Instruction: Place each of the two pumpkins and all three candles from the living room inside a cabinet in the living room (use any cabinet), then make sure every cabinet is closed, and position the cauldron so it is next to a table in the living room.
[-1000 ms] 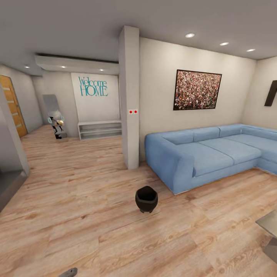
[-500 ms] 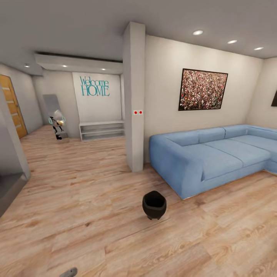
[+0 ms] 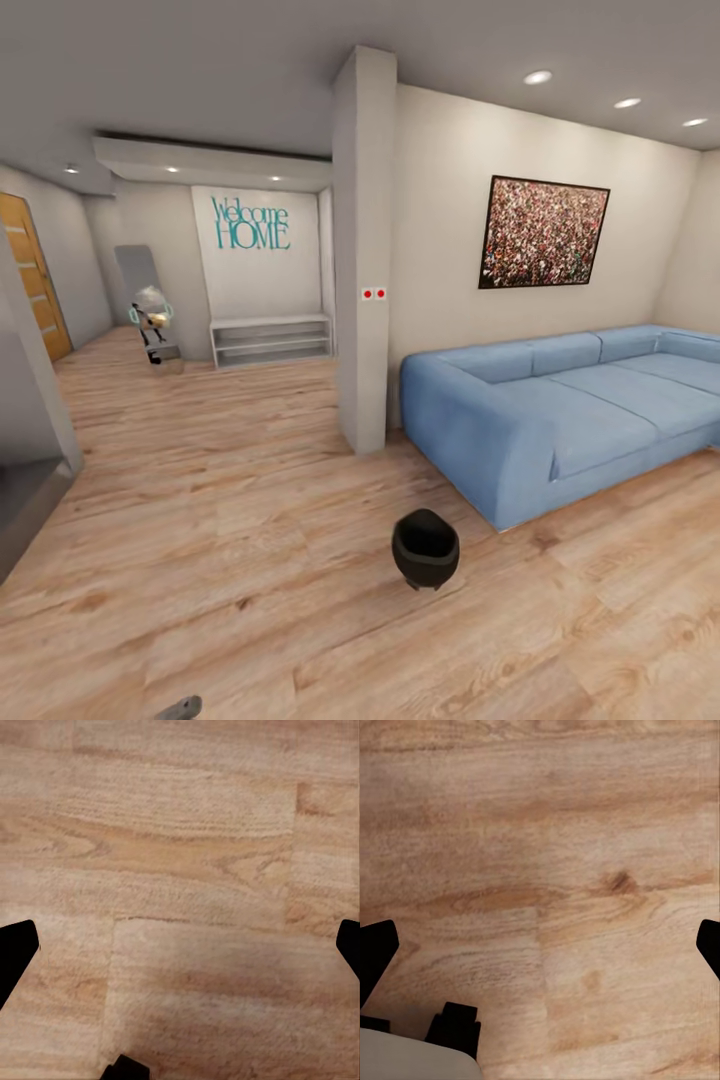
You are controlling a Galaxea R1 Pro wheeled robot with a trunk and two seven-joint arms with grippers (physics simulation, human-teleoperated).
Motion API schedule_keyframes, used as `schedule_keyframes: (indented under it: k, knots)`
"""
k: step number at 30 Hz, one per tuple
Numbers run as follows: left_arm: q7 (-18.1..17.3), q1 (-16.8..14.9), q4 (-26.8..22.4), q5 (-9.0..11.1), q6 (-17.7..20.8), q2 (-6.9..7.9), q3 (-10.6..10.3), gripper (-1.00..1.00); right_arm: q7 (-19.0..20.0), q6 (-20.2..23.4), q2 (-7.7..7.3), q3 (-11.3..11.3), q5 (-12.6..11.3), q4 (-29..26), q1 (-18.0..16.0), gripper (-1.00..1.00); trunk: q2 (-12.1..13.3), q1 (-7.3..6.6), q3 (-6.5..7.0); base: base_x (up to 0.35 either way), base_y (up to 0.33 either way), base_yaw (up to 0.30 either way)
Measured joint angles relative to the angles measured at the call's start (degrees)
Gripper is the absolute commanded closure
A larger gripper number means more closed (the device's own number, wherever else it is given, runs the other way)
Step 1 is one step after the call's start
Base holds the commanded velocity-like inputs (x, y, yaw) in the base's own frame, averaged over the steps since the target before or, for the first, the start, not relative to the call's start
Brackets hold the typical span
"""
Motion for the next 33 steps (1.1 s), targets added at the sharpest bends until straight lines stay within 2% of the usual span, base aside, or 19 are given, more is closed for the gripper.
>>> schedule_keyframes:
  k: [16, 33]
  knots:
    - [0.0, 0.0, 0.0, 0.0, 0.0, -0.03, 0.0, -1.0, 0.0, 0.06, 0.01, -0.12, -0.16, -0.02, 0.09, -1.0, 0.0, 0.0, 0.0, 0.224, 0.261, -0.01]
    - [0.0, -0.01, 0.02, -0.01, 0.12, -0.06, -0.01, -1.0, 0.0, 0.18, 0.0, -0.21, -0.19, -0.03, 0.1, -1.0, 0.0, 0.01, 0.0, 0.208, 0.28, -0.247]
